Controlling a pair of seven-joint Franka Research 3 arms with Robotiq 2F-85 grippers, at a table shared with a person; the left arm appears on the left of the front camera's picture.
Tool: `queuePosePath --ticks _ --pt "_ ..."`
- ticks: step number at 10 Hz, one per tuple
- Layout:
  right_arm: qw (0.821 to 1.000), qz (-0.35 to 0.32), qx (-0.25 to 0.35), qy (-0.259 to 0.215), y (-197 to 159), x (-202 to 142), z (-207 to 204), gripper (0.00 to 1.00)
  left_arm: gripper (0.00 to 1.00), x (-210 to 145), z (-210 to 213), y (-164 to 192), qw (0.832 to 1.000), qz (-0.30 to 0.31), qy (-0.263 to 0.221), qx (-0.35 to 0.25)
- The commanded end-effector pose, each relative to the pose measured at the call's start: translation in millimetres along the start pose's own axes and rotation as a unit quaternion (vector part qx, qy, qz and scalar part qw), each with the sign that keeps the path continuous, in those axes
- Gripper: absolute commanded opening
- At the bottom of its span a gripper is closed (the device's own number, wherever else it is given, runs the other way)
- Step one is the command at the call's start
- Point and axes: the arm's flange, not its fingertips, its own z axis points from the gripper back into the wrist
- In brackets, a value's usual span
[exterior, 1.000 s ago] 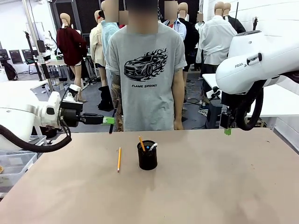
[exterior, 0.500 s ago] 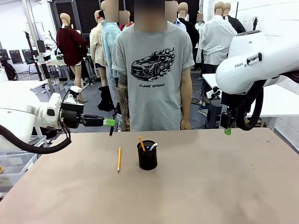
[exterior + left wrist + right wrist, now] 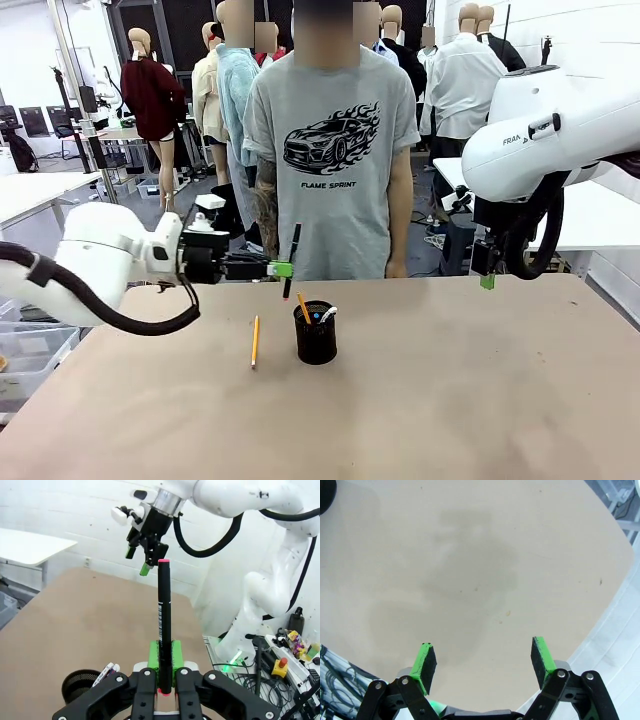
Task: Place the pens into the pen holder.
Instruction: Pick up a writing instrument from the table and place it into the Pen holder.
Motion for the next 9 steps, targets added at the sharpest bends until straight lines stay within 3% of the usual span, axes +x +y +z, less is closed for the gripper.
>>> queuePosePath --ticks 1,5,9 --pt "1.000 -0.004 -0.001 0.001 0 0 0 0.94 0.00 -6 -21 25 1.000 -0.015 -0.005 0.001" --pt "1.000 -0.004 -0.001 0.001 0 0 0 0.94 0.00 -13 -34 56 1.000 -0.010 -0.028 0.003" --pt "1.000 -0.004 -0.001 0.001 0 0 0 0.94 0.00 -35 -40 54 0.998 -0.060 -0.034 -0.003"
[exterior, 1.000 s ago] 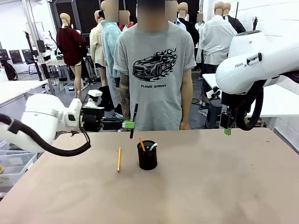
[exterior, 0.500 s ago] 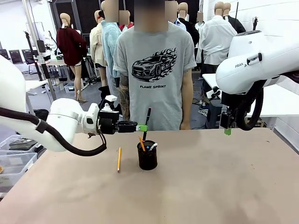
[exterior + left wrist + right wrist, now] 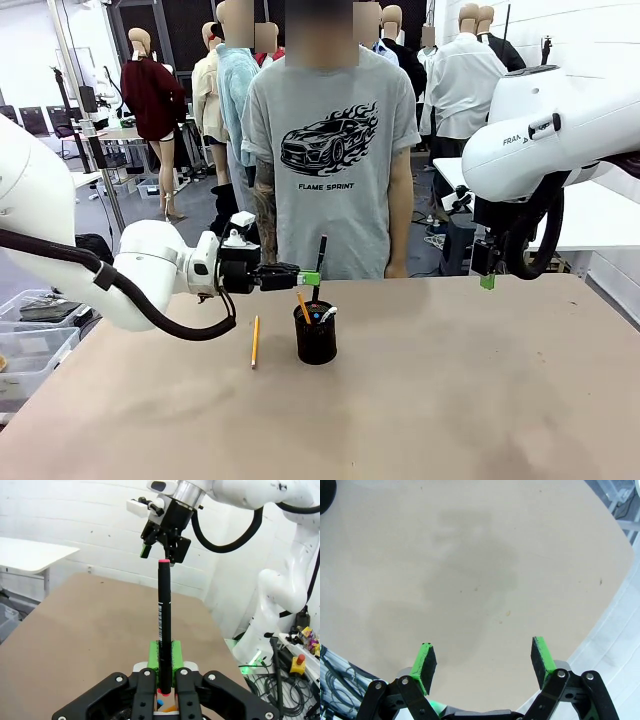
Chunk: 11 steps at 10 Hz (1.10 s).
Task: Place the pens into the pen holder.
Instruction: Pick up a writing instrument from the table and place it into the Pen holder.
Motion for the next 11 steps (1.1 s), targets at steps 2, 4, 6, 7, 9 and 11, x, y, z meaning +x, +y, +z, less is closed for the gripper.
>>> queuePosePath --ticks 2,4,6,7,9,11 --pt "1.000 -0.004 -0.001 0.001 0 0 0 0.94 0.00 -17 -4 1 0.999 -0.041 0.001 -0.005" --pt "1.000 -0.004 -0.001 0.001 0 0 0 0.94 0.00 -26 -6 8 0.999 -0.047 0.009 0.006" --pt "1.000 -0.004 -0.001 0.001 0 0 0 0.94 0.00 -33 -7 18 0.998 -0.055 0.020 0.033" --pt "1.000 -0.004 -0.001 0.001 0 0 0 0.94 0.00 -37 -7 20 0.998 -0.047 0.027 0.031" --pt "1.000 -0.004 -0.001 0.001 0 0 0 0.94 0.00 -40 -10 19 0.998 -0.051 0.032 0.029" --pt "1.000 -0.004 -0.001 0.001 0 0 0 0.94 0.00 -44 -12 21 0.997 -0.051 0.042 0.030"
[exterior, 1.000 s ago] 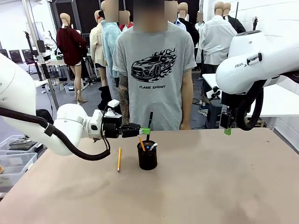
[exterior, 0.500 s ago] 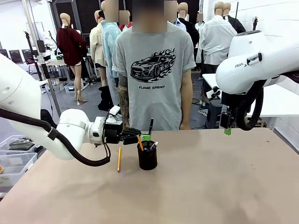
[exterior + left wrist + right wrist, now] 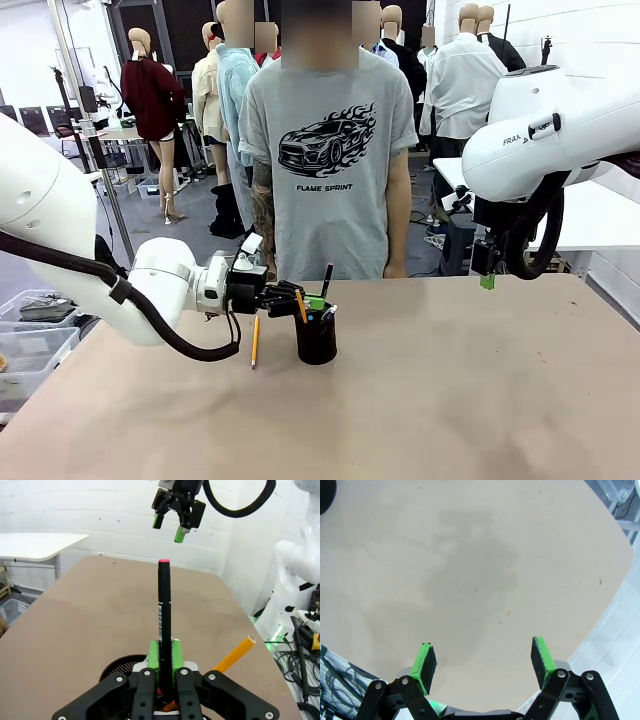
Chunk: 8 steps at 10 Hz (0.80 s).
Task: Place the pens into the pen holder.
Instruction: Pick up a writing instrument from the table and place it into the Pen holder.
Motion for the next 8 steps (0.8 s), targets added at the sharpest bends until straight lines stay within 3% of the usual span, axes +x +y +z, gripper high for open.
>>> queuePosePath --ticks 1,3,6,8 --pt "1.000 -0.004 -0.001 0.001 0 0 0 0.94 0.00 -3 -5 5 1.000 -0.018 0.008 0.005" --pt "1.000 -0.004 -0.001 0.001 0 0 0 0.94 0.02 -2 -2 5 1.000 -0.019 0.015 0.008" --pt "1.000 -0.004 -0.001 0.001 0 0 0 0.94 0.48 4 7 3 1.000 -0.023 0.016 0.014" --pt "1.000 -0.004 -0.001 0.001 0 0 0 0.94 0.48 12 14 -3 0.999 -0.028 0.018 0.011"
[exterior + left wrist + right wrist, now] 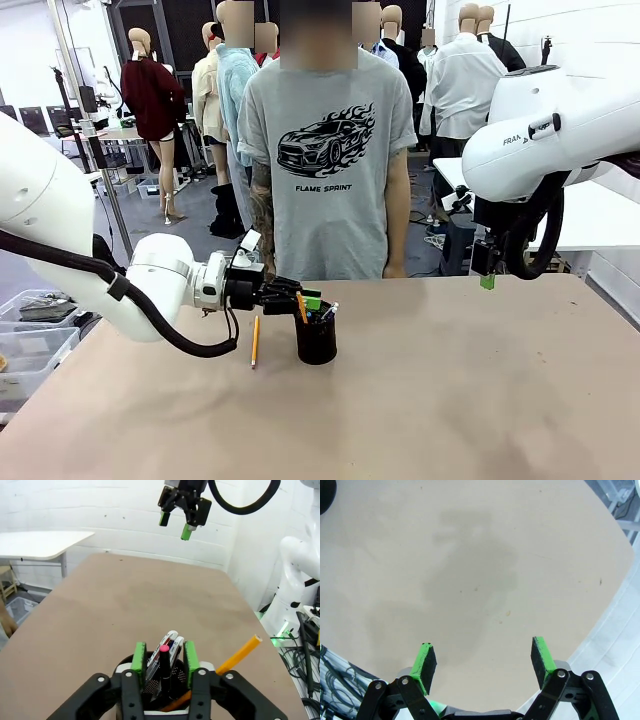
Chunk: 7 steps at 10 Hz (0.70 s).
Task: Place the pens into the pen holder.
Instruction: Pick up a writing instrument from the table and place it into the Pen holder.
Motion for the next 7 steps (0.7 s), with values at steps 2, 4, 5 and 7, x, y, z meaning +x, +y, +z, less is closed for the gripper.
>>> queuePosePath --ticks 2,4,5,7 --pt "1.000 -0.004 -0.001 0.001 0 0 0 0.94 0.48 15 16 -10 1.000 -0.010 0.013 0.004" --pt "1.000 -0.004 -0.001 0.001 0 0 0 0.94 0.48 39 47 -6 0.998 0.010 0.031 0.044" --pt "1.000 -0.004 -0.001 0.001 0 0 0 0.94 0.48 58 73 -2 0.996 0.028 0.035 0.080" --pt "1.000 -0.004 -0.001 0.001 0 0 0 0.94 0.48 89 117 -18 0.985 0.085 0.079 0.125"
